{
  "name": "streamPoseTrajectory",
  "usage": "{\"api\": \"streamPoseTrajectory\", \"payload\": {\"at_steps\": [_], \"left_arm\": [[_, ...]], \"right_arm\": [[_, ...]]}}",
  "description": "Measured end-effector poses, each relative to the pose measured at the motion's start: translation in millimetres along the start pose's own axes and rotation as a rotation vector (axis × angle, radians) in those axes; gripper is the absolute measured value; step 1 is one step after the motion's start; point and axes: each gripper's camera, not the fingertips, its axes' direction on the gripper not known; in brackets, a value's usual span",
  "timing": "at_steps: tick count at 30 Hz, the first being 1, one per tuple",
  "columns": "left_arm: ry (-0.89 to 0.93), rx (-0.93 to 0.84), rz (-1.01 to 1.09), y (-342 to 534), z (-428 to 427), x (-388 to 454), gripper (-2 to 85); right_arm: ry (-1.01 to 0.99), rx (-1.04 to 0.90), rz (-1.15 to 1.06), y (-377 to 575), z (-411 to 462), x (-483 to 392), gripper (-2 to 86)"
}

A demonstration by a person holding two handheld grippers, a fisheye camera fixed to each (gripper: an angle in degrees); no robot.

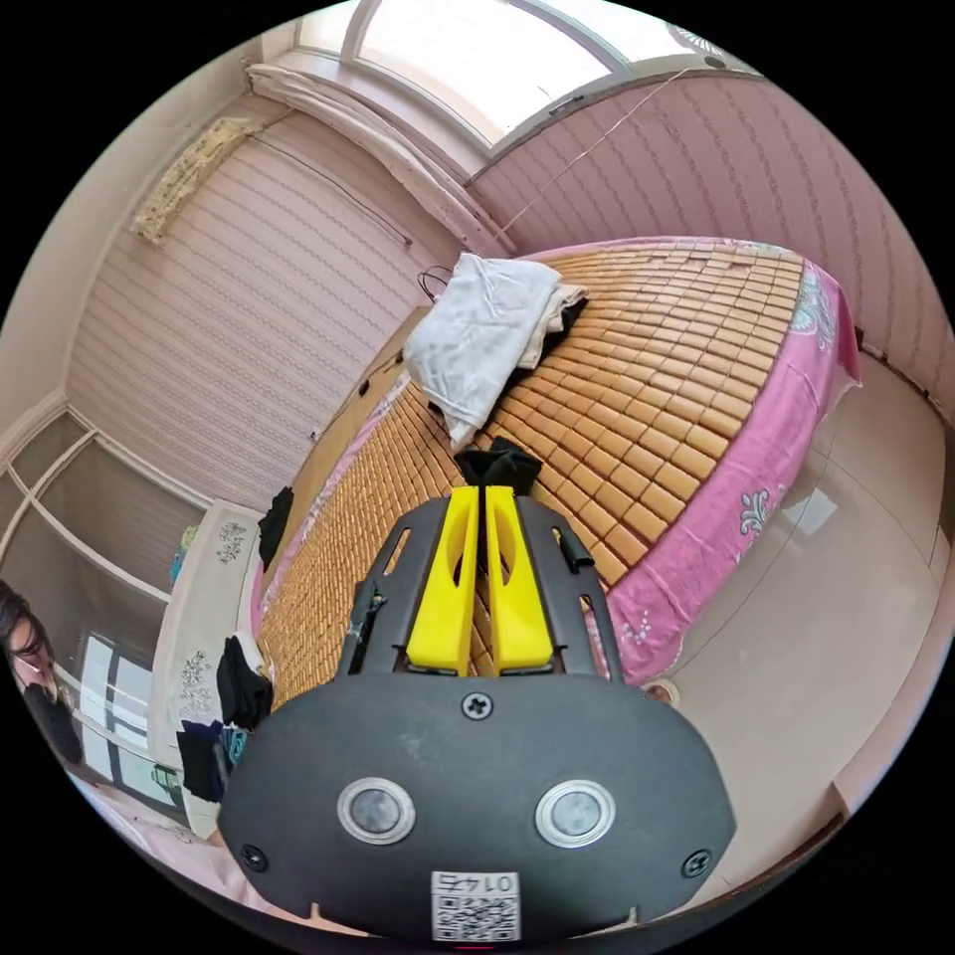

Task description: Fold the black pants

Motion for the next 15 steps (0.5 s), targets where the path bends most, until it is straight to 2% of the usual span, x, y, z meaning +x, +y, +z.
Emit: {"api": "streamPoseTrajectory", "payload": {"at_steps": [3, 6, 9, 11, 15], "left_arm": [[0.117, -0.003, 0.080, -9.0, 4.1, 22.1, -0.9], [0.159, 0.017, 0.134, -13.6, 1.3, 38.6, -0.9], [0.218, 0.078, 0.127, -10.4, -17.5, 33.5, -0.8], [0.213, 0.128, 0.114, -2.5, -38.4, 20.5, -0.9], [0.227, 0.181, 0.067, 13.7, -62.7, -7.3, -1.0]], "right_arm": [[-0.117, 0.058, -0.109, -14.9, -19.0, -40.6, 0.6], [-0.282, -0.004, -0.332, -5.8, -20.9, -117.7, 0.6], [-0.437, -0.157, -0.588, 39.9, -7.8, -207.6, 0.6], [-0.612, -0.329, -0.752, 106.2, 11.6, -269.9, 0.6], [-0.737, -0.699, -0.885, 245.8, 70.6, -322.7, 0.6]]}}
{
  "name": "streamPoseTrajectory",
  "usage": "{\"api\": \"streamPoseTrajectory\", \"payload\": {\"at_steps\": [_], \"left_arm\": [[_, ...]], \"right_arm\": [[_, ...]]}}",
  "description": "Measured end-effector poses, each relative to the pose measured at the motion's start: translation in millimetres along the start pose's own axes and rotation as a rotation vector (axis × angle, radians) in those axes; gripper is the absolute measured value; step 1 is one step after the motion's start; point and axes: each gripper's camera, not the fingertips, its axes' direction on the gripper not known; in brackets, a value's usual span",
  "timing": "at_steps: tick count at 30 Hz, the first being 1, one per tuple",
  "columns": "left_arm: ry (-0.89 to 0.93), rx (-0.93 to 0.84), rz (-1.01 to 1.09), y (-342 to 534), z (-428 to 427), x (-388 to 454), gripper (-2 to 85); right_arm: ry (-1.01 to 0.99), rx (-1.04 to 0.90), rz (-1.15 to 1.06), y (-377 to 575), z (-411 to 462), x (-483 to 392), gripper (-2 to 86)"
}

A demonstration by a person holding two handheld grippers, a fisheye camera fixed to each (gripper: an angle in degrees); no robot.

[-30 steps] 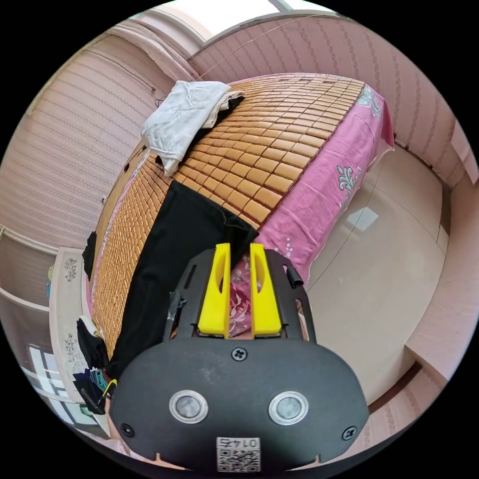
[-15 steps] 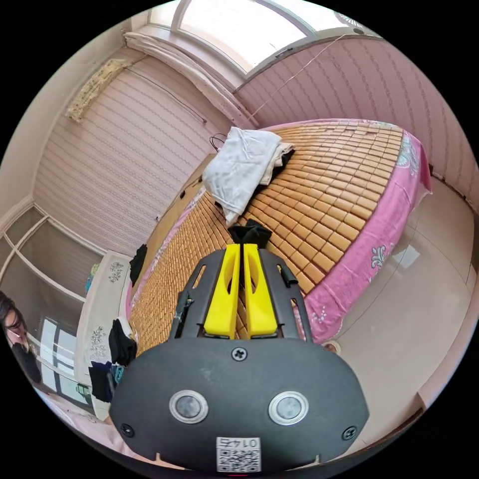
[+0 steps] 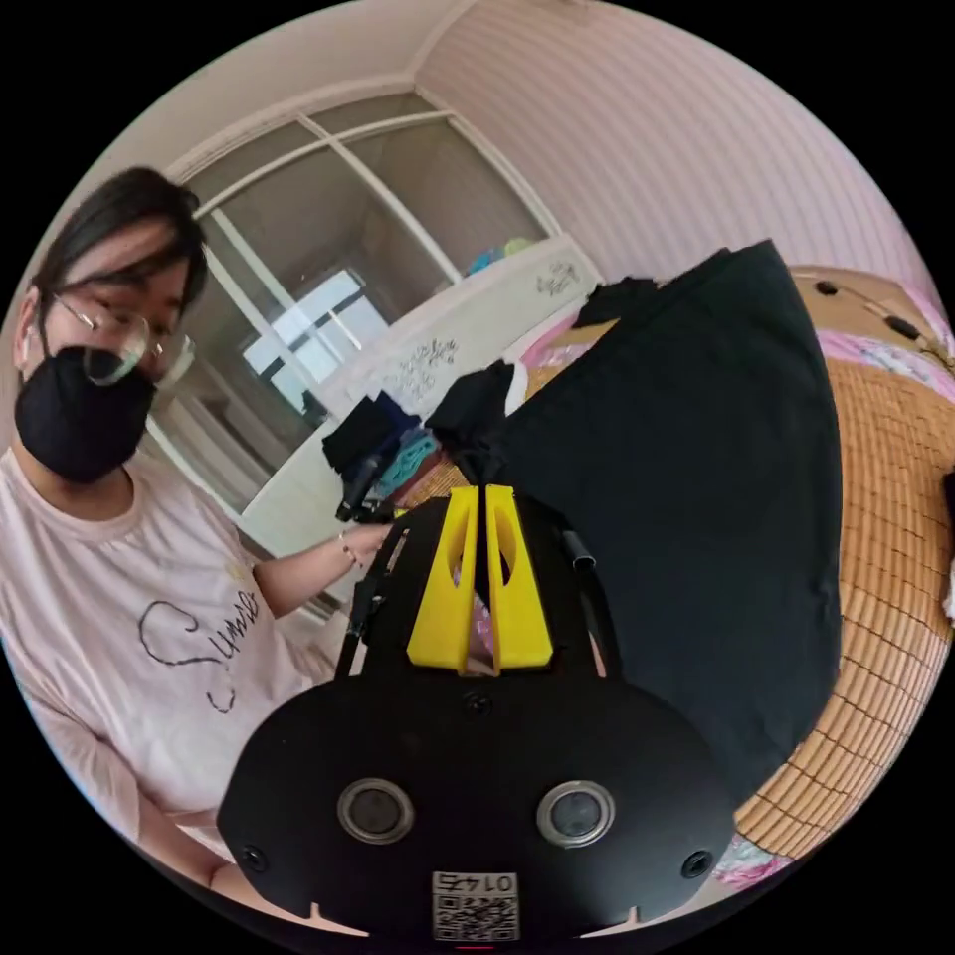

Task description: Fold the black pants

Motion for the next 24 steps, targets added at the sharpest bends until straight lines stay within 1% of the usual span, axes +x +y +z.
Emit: {"api": "streamPoseTrajectory", "payload": {"at_steps": [2, 3, 4, 5, 8, 12, 16, 19, 22, 24], "left_arm": [[0.026, 0.020, -0.054, 10.1, -8.8, -17.8, -1.0], [0.032, 0.020, -0.070, 12.6, -8.8, -22.6, -1.0], [0.048, 0.009, -0.110, 17.0, -7.3, -31.9, -1.0], [0.083, 0.001, -0.145, 20.3, -5.3, -39.0, -0.9], [0.163, 0.016, -0.149, 22.5, -1.8, -41.2, -0.8], [0.187, 0.005, -0.086, 9.4, 9.3, -26.5, 0.3], [0.219, -0.011, -0.027, -17.4, 28.7, -2.7, 6.5], [0.126, -0.089, 0.025, -33.1, 48.3, 14.7, 8.3], [0.031, -0.173, 0.100, -36.5, 65.1, 29.5, 7.4], [-0.025, -0.168, 0.147, -34.0, 67.3, 36.3, 6.6]], "right_arm": [[-0.019, -0.228, 0.049, 36.2, 110.5, 0.4, 0.6], [-0.006, -0.289, 0.066, 47.1, 135.2, 2.3, 0.6], [0.043, -0.404, 0.076, 68.1, 176.8, 4.0, 0.6], [0.068, -0.479, 0.066, 83.7, 204.6, 1.2, 0.6], [0.136, -0.506, 0.001, 99.9, 229.5, -16.9, 0.6], [0.185, -0.498, -0.069, 102.9, 236.5, -33.1, 0.6], [0.194, -0.496, -0.098, 111.6, 247.9, -42.2, 0.6], [0.199, -0.485, -0.095, 120.5, 256.1, -46.0, 0.6], [0.202, -0.472, -0.093, 128.1, 263.1, -48.9, 0.6], [0.204, -0.466, -0.092, 132.5, 267.1, -49.2, 0.7]]}}
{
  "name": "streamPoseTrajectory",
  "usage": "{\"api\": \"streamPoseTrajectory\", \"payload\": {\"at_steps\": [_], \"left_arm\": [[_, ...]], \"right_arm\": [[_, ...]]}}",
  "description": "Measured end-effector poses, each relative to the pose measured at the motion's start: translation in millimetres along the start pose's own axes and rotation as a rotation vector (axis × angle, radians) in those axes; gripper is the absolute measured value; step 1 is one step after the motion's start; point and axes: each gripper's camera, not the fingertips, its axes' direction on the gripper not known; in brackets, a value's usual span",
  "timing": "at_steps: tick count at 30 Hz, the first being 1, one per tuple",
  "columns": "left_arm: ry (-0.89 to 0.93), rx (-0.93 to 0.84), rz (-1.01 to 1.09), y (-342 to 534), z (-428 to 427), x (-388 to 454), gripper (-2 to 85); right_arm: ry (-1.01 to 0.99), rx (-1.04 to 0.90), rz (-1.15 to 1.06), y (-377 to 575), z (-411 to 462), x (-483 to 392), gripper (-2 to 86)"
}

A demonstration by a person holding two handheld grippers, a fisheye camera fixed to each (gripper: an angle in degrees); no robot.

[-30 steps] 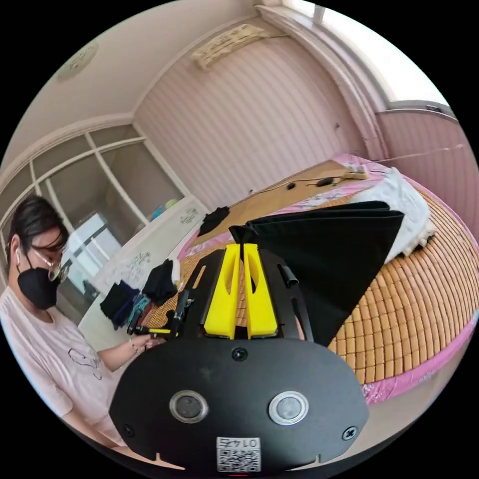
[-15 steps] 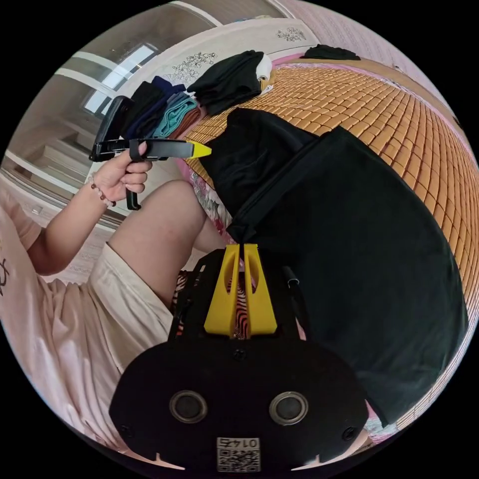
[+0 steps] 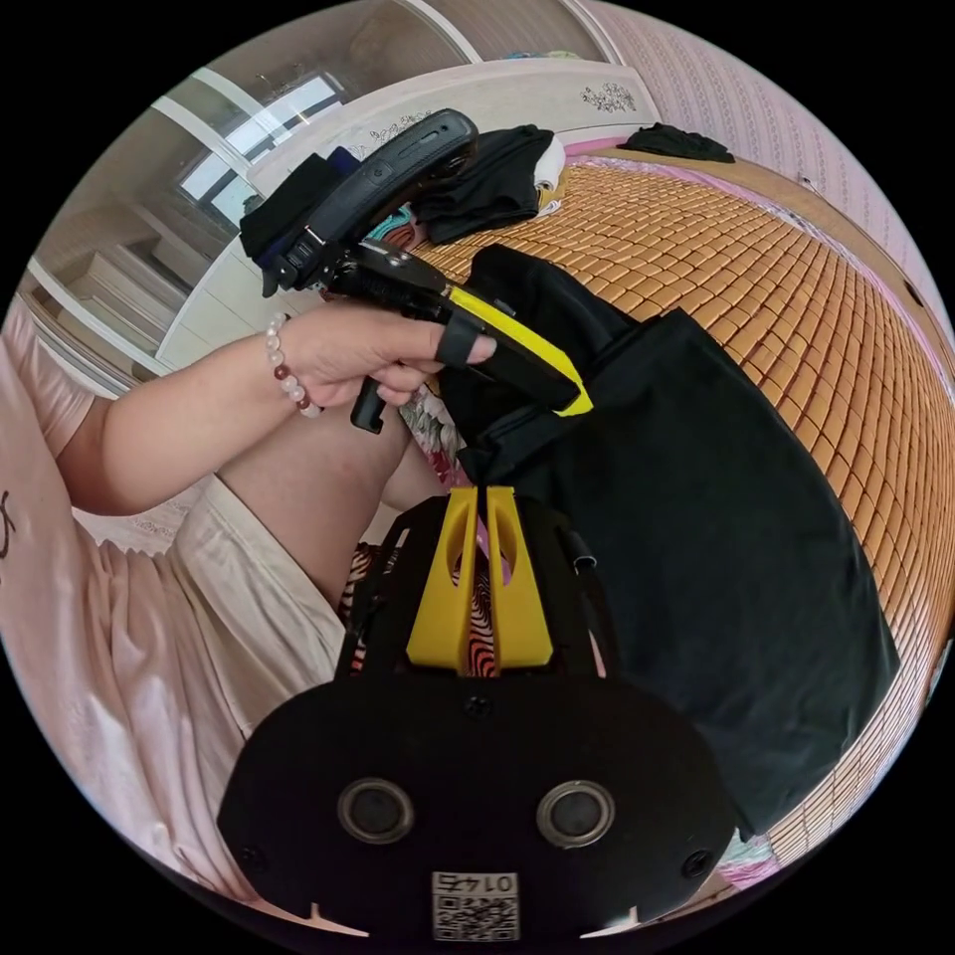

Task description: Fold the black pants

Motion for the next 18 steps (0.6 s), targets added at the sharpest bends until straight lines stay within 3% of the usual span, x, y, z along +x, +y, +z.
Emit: {"api": "streamPoseTrajectory", "payload": {"at_steps": [6, 10, 14, 18], "left_arm": [[0.004, 0.070, 0.054, 5.5, -15.3, 15.3, -0.2], [0.064, 0.279, 0.130, 16.8, -68.2, 39.4, -0.7], [-0.029, 0.497, 0.198, 41.6, -133.1, 43.1, -0.9], [-0.036, 0.519, 0.165, 44.3, -161.6, 8.7, -0.9]], "right_arm": [[-0.013, 0.056, 0.003, 10.3, 3.3, -1.1, 0.7], [-0.002, 0.174, -0.050, 17.3, -24.5, -14.4, 0.6], [-0.064, 0.295, -0.177, -10.8, -45.2, -42.5, 0.7], [-0.038, 0.327, -0.284, -57.5, -29.8, -67.5, 0.7]]}}
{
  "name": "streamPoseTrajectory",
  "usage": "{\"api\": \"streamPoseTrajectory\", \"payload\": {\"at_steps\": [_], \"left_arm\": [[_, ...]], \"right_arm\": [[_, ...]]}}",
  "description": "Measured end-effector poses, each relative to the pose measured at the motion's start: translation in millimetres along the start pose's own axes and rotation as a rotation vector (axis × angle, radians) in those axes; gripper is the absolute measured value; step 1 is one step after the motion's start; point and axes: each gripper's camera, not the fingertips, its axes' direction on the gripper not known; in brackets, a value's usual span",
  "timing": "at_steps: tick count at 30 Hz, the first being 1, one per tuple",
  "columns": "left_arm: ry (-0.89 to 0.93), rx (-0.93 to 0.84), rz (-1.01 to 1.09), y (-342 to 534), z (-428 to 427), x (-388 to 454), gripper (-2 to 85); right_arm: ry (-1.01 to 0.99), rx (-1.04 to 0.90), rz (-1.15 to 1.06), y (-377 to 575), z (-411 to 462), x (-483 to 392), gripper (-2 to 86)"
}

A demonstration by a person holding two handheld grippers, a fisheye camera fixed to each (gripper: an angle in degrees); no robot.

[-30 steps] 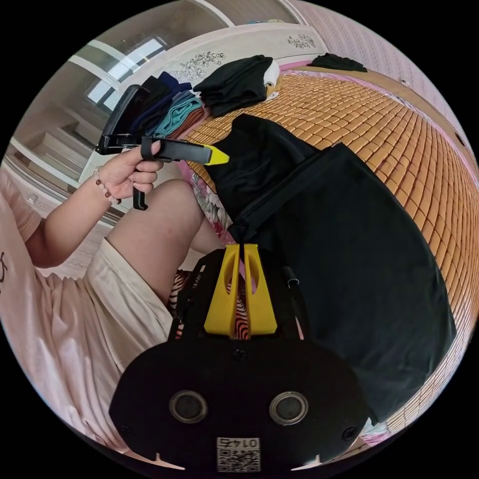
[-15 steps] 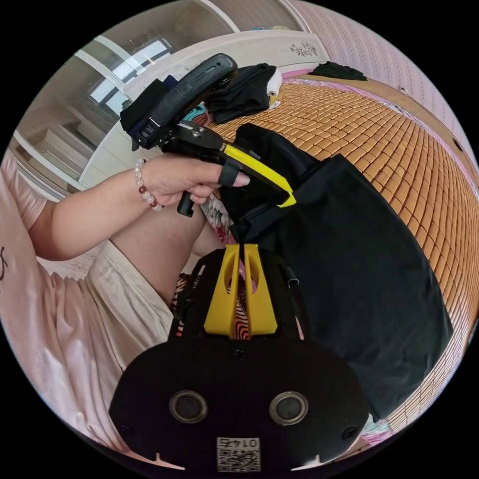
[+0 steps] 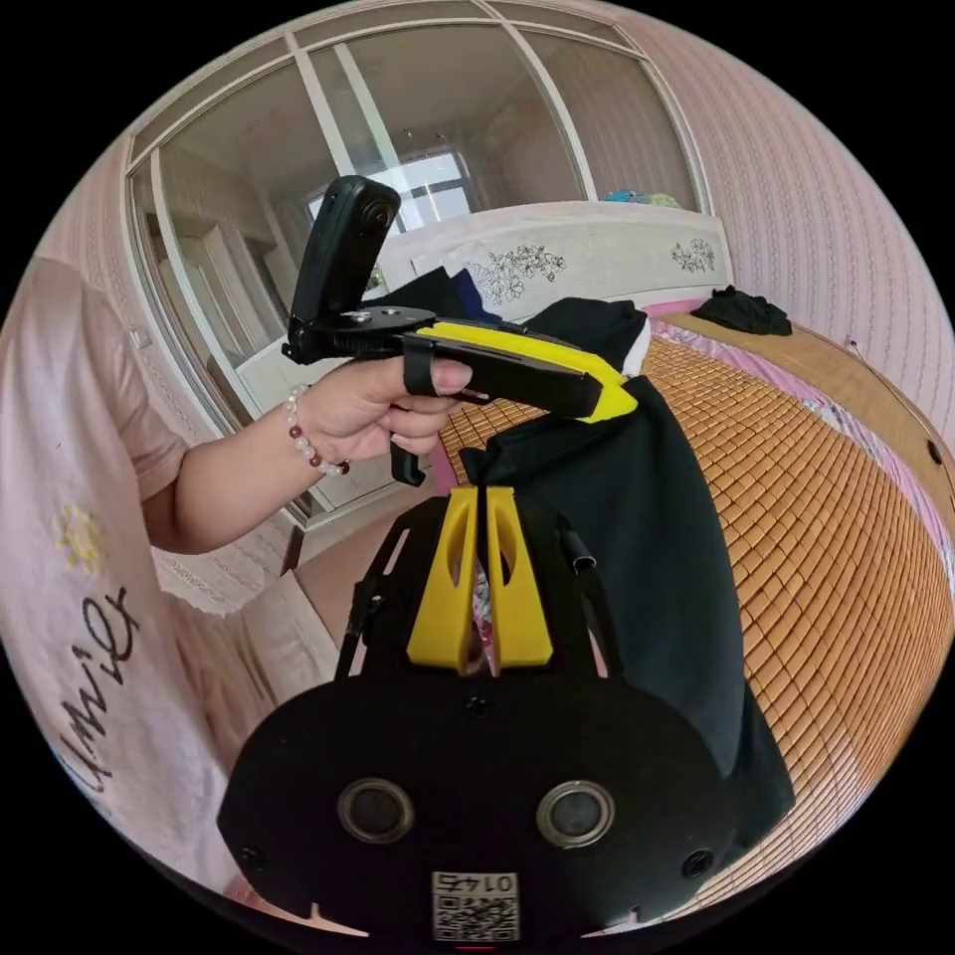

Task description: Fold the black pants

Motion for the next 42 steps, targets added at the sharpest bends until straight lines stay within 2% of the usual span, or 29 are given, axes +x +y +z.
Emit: {"api": "streamPoseTrajectory", "payload": {"at_steps": [2, 4, 7, 9, 11, 15, 18, 22, 26, 29, 32, 37, 39, 42], "left_arm": [[-0.016, -0.095, -0.075, -8.0, 11.1, -31.6, -0.9], [-0.027, -0.066, -0.057, -16.0, 0.2, -32.9, -0.9], [-0.192, -0.060, 0.003, -11.5, -20.1, -20.7, -0.8], [-0.237, -0.131, -0.102, 7.7, -8.9, -37.2, -0.5], [-0.161, -0.279, -0.338, 49.2, 30.6, -79.5, 0.1], [-0.161, -0.325, -0.511, 85.7, 53.1, -106.3, 2.5], [-0.174, -0.291, -0.469, 77.1, 46.9, -94.1, 3.8], [-0.126, -0.326, -0.315, 54.7, 58.7, -58.3, 4.0], [-0.029, -0.411, -0.198, 43.4, 106.0, -28.4, 4.0], [-0.044, -0.516, -0.176, 44.5, 143.8, -25.3, 3.8], [-0.007, -0.526, -0.176, 43.0, 154.9, -32.1, 1.8], [0.066, -0.581, -0.107, 34.1, 163.4, -35.1, -0.5], [0.051, -0.609, -0.079, 28.9, 165.8, -31.5, -0.7], [-0.015, -0.634, -0.002, 16.4, 162.3, -13.9, -0.9]], "right_arm": [[0.014, -0.011, 0.035, -17.9, 18.7, 7.5, 0.8], [-0.002, 0.036, 0.043, -26.5, 16.6, 7.2, 0.9], [-0.064, 0.009, 0.026, -34.3, 32.3, 0.9, 1.2], [-0.085, -0.074, 0.035, -31.0, 61.9, 1.3, 1.7], [-0.101, -0.201, 0.076, -17.6, 104.3, 9.2, 2.9], [-0.145, -0.242, 0.114, 0.8, 110.8, 22.7, 5.8], [-0.088, -0.243, 0.139, 21.8, 84.6, 39.4, 7.0], [0.131, -0.295, 0.201, 64.7, 37.1, 65.0, 7.7], [0.400, -0.490, 0.156, 102.0, 29.4, 74.8, 8.3], [0.532, -0.611, 0.131, 120.8, 43.3, 89.3, 6.3], [0.513, -0.598, 0.130, 127.7, 33.8, 98.1, 2.3], [0.446, -0.624, 0.096, 124.7, 10.0, 111.0, 0.8], [0.366, -0.557, 0.139, 117.2, -12.2, 119.2, 0.7], [0.297, -0.359, 0.337, 110.5, -70.1, 150.4, 1.5]]}}
